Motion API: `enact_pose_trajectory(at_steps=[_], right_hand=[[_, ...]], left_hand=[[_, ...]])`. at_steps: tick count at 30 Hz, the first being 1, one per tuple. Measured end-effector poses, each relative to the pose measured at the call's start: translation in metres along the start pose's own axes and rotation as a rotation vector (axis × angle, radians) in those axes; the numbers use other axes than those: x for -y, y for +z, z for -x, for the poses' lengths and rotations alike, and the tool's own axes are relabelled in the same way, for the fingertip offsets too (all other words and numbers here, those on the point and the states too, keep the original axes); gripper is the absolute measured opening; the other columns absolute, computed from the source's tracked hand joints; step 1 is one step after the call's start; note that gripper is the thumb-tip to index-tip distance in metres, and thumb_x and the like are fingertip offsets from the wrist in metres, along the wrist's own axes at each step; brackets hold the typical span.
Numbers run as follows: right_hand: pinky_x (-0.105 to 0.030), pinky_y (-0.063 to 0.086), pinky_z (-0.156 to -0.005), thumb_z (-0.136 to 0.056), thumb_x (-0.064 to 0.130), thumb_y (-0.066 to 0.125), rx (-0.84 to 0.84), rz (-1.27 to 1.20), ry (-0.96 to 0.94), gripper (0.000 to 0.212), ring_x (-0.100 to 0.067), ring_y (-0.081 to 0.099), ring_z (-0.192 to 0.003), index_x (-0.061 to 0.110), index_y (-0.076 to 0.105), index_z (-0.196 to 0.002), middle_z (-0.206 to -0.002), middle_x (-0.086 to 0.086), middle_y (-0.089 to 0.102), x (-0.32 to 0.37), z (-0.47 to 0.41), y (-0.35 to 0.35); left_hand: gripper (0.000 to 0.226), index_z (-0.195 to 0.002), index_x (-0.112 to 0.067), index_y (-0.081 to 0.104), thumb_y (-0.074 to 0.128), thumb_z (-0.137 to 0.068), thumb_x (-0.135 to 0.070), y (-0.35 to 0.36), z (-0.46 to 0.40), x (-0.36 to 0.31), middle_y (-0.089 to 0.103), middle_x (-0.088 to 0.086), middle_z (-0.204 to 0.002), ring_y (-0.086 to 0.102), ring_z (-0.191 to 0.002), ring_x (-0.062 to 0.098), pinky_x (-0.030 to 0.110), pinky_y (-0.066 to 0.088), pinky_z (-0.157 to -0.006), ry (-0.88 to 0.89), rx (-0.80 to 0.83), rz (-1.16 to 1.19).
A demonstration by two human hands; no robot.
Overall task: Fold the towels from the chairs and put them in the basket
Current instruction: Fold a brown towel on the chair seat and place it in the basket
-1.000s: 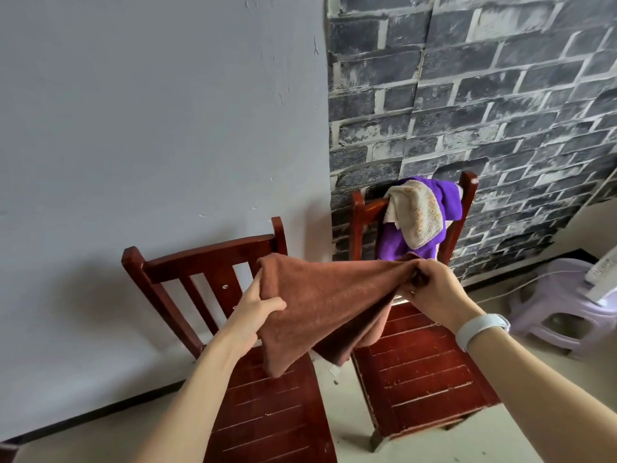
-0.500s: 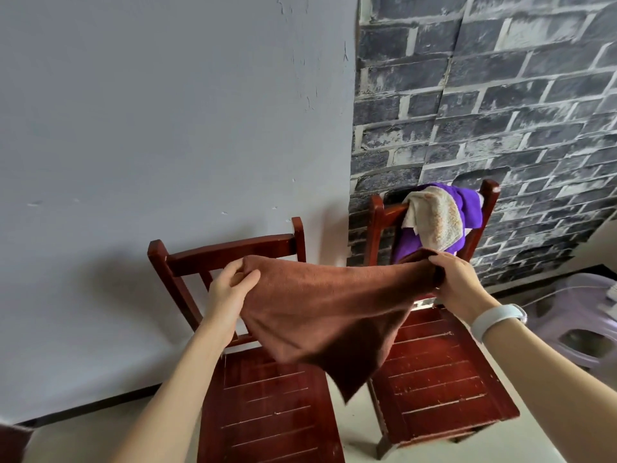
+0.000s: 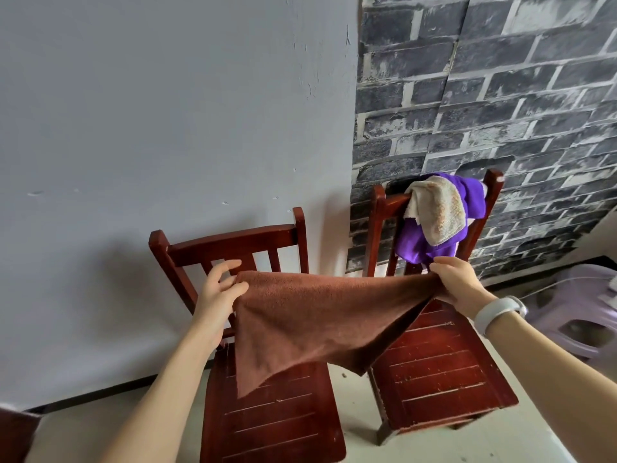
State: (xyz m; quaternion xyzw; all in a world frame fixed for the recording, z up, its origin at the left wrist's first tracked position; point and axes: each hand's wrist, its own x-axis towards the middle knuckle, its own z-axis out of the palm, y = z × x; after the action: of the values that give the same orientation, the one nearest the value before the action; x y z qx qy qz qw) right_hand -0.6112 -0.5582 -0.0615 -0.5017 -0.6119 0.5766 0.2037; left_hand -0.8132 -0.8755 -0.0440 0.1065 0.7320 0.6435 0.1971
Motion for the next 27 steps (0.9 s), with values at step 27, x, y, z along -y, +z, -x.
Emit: enact_pose_trajectory(at_steps=[27], right_hand=[[-0.038,0.053,-0.084,-0.092,0.010,0.049,0.576,0.287,0.079,0.031,-0.024,0.062,-0.097,0.011,0.050,-0.122,-0.104,-0.009,0.061,-0.050,0.057,0.093]], left_hand=[[0.030,-0.094,-0.038,0.064,0.060,-0.086,-0.009,-0.010,0.032,-0.024,0.062,-0.026,-0.097,0.060,-0.091,-0.010,0.007,0.049,-0.073,0.193,0.026,-0.179]])
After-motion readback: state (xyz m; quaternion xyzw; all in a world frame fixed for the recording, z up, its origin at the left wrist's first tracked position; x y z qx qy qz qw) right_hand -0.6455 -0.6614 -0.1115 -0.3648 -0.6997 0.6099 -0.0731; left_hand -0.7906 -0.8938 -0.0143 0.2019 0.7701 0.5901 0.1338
